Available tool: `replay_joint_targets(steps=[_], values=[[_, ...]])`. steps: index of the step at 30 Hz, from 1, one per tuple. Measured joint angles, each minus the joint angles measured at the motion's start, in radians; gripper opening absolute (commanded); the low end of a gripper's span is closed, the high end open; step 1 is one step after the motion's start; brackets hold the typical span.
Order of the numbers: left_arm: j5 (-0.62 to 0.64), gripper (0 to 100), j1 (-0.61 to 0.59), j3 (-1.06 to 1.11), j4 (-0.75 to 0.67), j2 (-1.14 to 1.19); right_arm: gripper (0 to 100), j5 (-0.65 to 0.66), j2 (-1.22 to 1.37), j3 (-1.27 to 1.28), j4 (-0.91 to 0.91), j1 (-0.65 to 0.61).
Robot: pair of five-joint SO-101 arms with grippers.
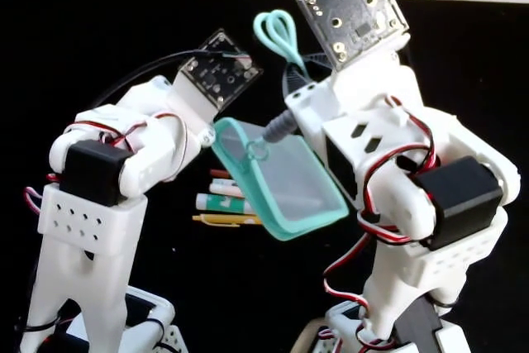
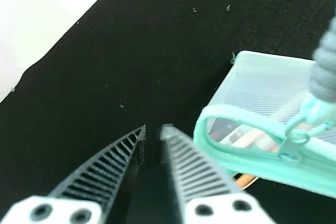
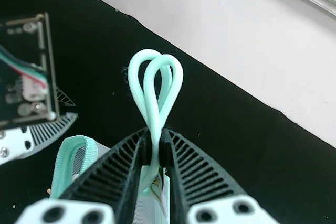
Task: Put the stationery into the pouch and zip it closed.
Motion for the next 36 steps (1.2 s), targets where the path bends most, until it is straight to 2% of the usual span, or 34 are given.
replay_joint_targets(steps=[6, 11, 15, 36], values=[[0.0, 20, -0.071, -0.081, 0.0, 0.0, 0.5, 0.0, 0.0, 0.0, 0.0, 0.0], [-0.003, 20, -0.068, -0.1, 0.02, 0.0, 0.5, 0.0, 0.0, 0.0, 0.0, 0.0], [-0.003, 25, -0.055, -0.1, 0.043, 0.0, 0.5, 0.0, 0.0, 0.0, 0.0, 0.0], [-0.005, 25, -0.018, -0.1, 0.052, 0.002, 0.5, 0.0, 0.0, 0.0, 0.0, 0.0]])
